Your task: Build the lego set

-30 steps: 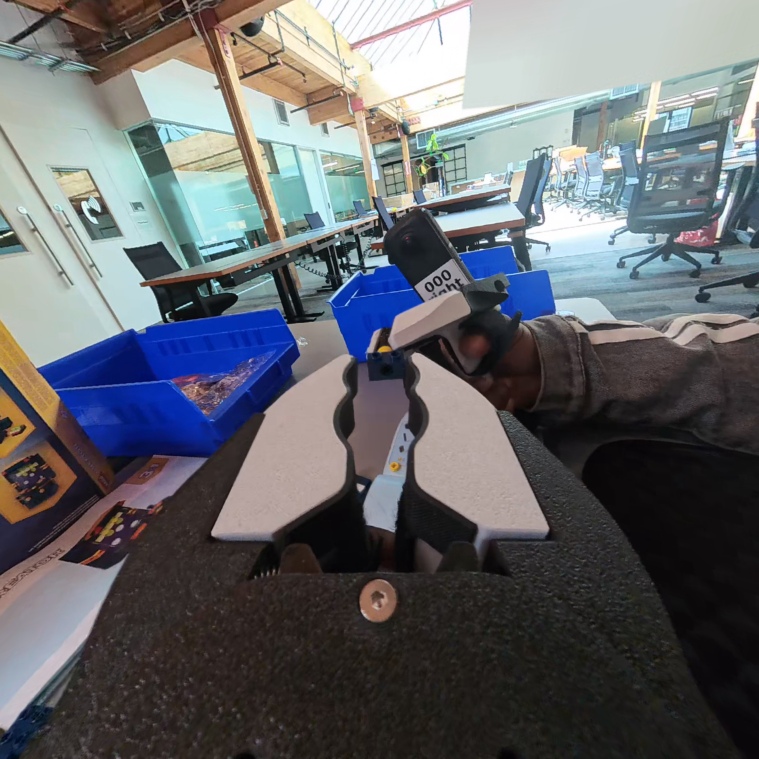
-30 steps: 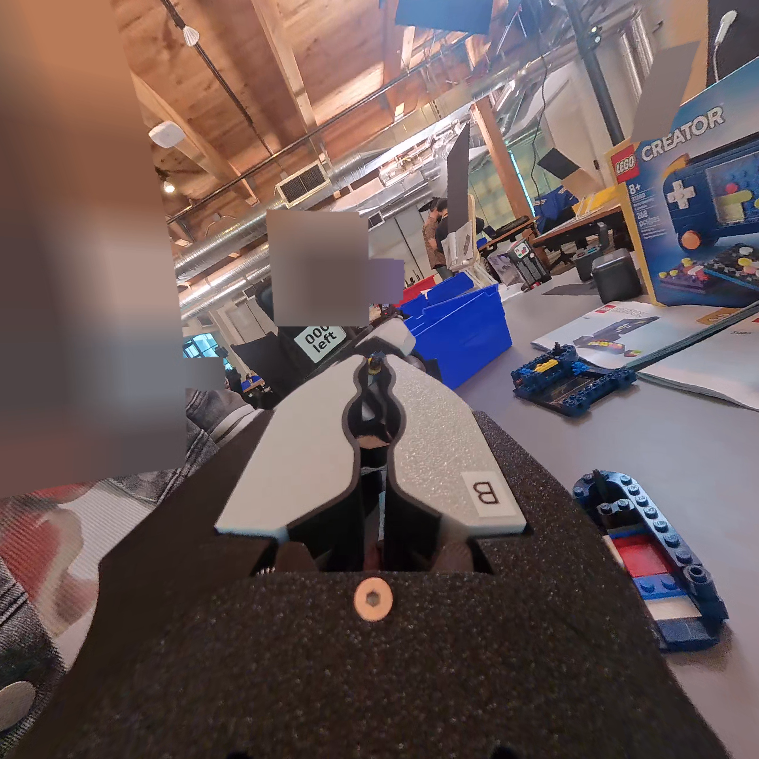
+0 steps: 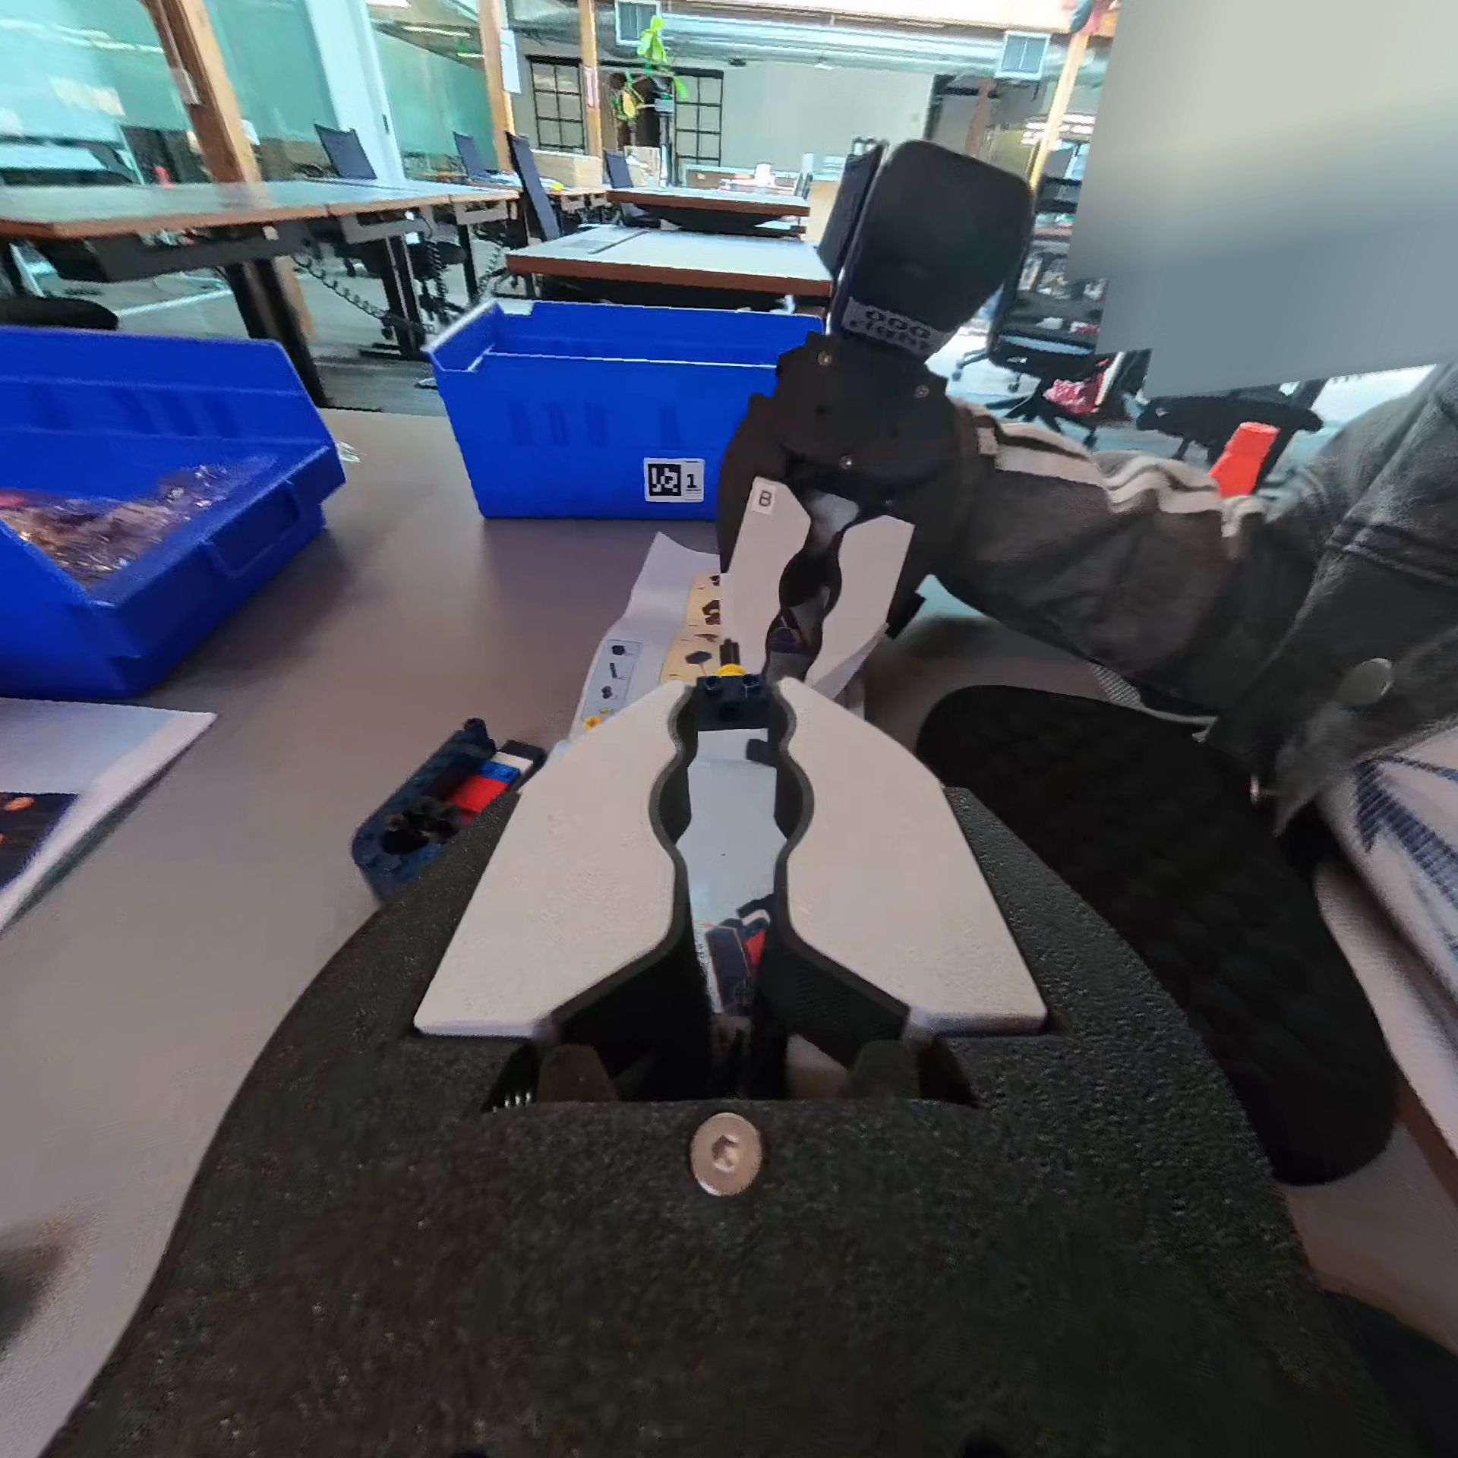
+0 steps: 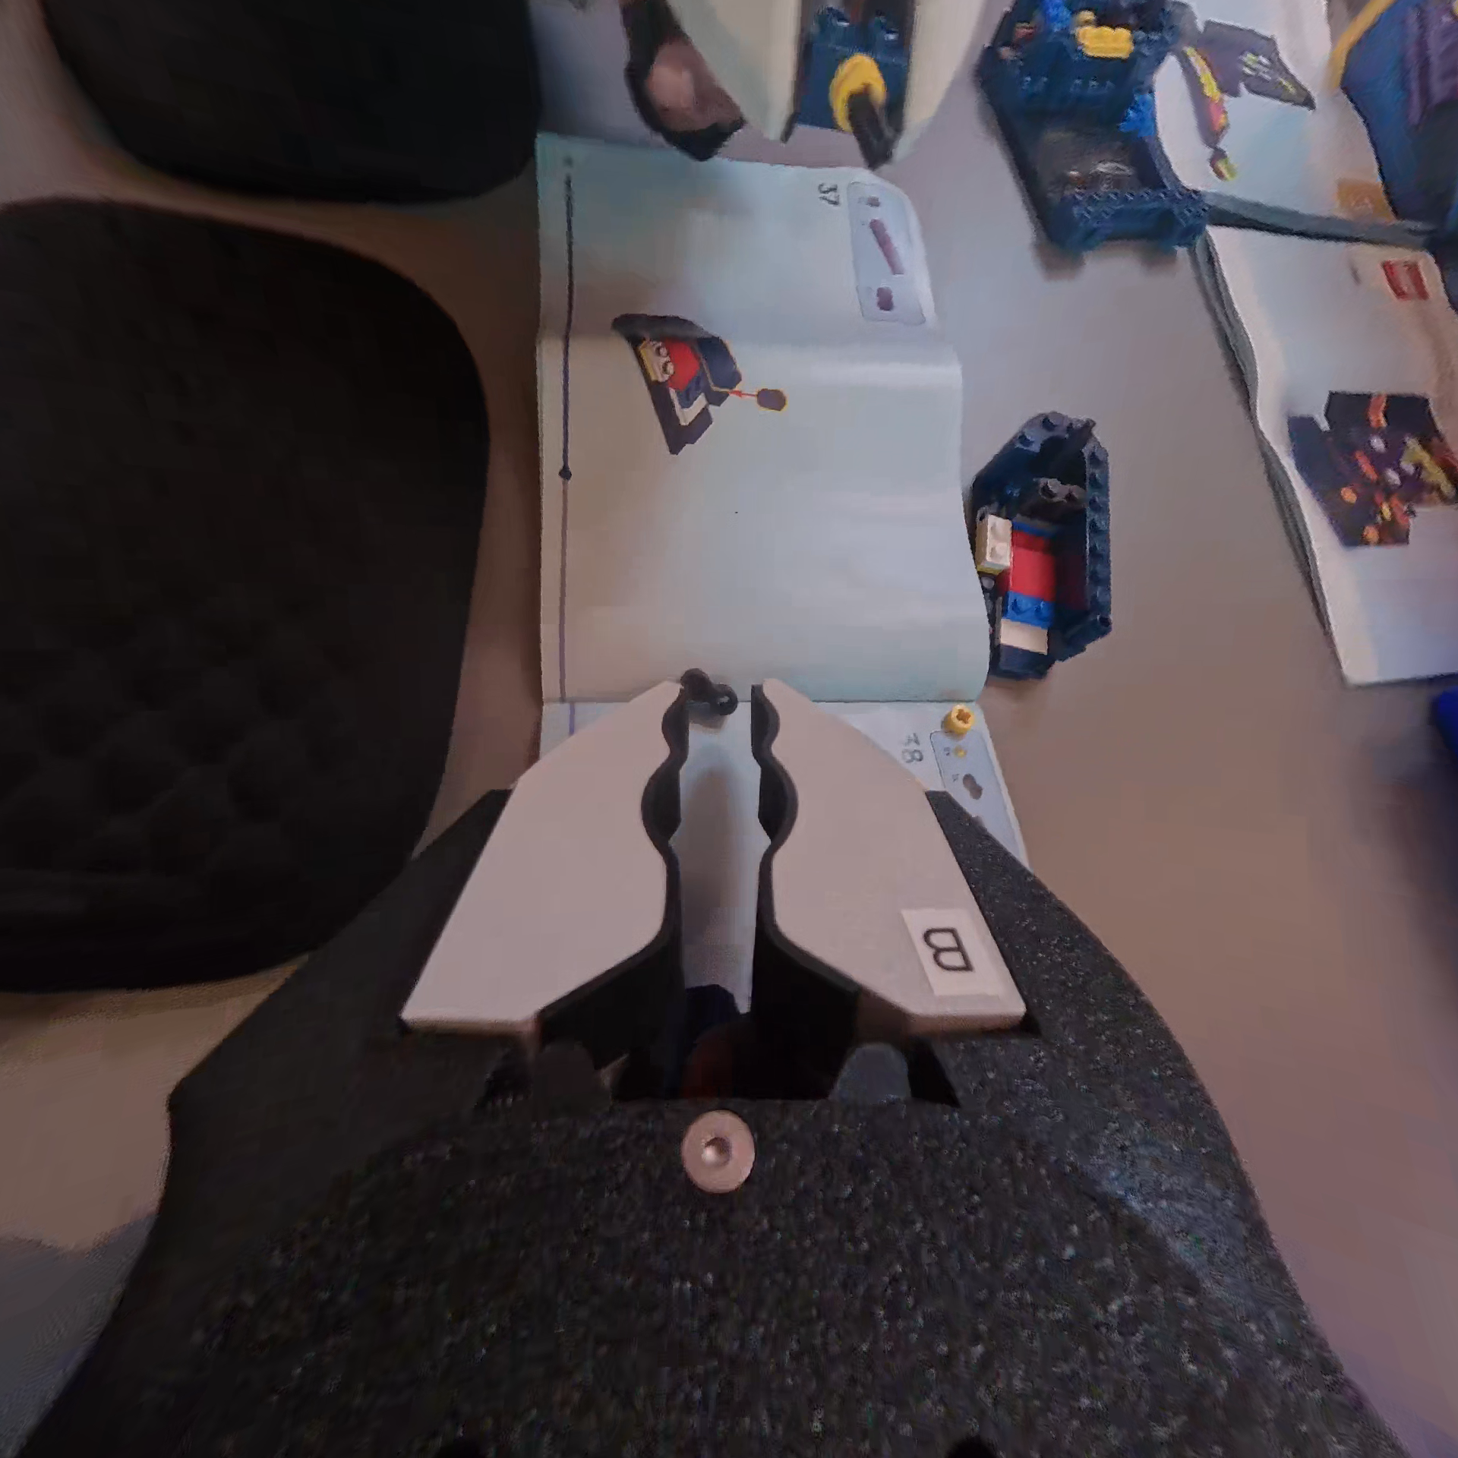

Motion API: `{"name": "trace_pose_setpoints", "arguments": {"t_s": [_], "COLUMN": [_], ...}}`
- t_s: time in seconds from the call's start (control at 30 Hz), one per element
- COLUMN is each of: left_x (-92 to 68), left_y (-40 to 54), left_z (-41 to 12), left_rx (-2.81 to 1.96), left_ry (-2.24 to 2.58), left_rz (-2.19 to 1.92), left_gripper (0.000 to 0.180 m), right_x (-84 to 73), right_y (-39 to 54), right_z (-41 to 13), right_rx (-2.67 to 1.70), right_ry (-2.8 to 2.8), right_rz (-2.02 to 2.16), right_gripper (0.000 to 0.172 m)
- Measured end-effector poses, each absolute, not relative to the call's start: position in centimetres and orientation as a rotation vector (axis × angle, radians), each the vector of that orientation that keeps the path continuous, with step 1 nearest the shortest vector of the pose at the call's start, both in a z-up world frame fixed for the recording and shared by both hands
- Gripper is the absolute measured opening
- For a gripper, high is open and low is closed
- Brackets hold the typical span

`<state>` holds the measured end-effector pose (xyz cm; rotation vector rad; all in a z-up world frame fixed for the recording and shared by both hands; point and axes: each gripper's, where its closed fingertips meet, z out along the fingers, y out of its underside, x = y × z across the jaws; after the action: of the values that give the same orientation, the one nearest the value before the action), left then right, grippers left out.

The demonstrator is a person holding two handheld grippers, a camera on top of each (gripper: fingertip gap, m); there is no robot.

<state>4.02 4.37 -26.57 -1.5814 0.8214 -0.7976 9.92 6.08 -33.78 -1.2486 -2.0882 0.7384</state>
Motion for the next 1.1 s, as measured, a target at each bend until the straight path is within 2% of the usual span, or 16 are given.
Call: {"name": "trace_pose_setpoints", "arguments": {"t_s": [0.2, 0.33, 0.43, 0.6, 0.67, 0.8, 1.1], "left_x": [4.3, 4.4, 4.0, 3.1, 2.8, 2.3, 2.9], "left_y": [4.1, 4.1, 4.5, 5.1, 5.2, 5.6, 5.7], "left_z": [-27.0, -27.0, -26.2, -24.7, -24.4, -24.8, -26.4], "left_rx": [-1.598, -1.577, -1.518, -1.392, -1.371, -1.342, -1.338], "left_ry": [0.832, 0.842, 0.831, 0.839, 0.835, 0.912, 1.06], "left_rz": [-0.851, -0.842, -0.758, -0.52, -0.458, -0.249, -0.06], "left_gripper": [0.016, 0.016, 0.016, 0.016, 0.016, 0.016, 0.016], "right_x": [9.9, 9.0, 7.7, 5.0, 4.6, 3.8, 3.5], "right_y": [6.2, 6.0, 5.9, 6.7, 6.8, 6.2, 6.2], "right_z": [-35.0, -35.3, -32.8, -24.2, -23.4, -26.1, -26.9], "right_rx": [-1.096, -1.061, -1.198, -1.455, -1.529, -1.695, -1.766], "right_ry": [-2.301, -2.285, -2.049, -1.282, -1.13, -1.119, -1.049], "right_rz": [0.643, 0.679, 0.96, 1.817, 2.061, 2.145, 2.227], "right_gripper": [0.019, 0.007, 0.006, 0.005, 0.005, 0.004, 0.003]}}
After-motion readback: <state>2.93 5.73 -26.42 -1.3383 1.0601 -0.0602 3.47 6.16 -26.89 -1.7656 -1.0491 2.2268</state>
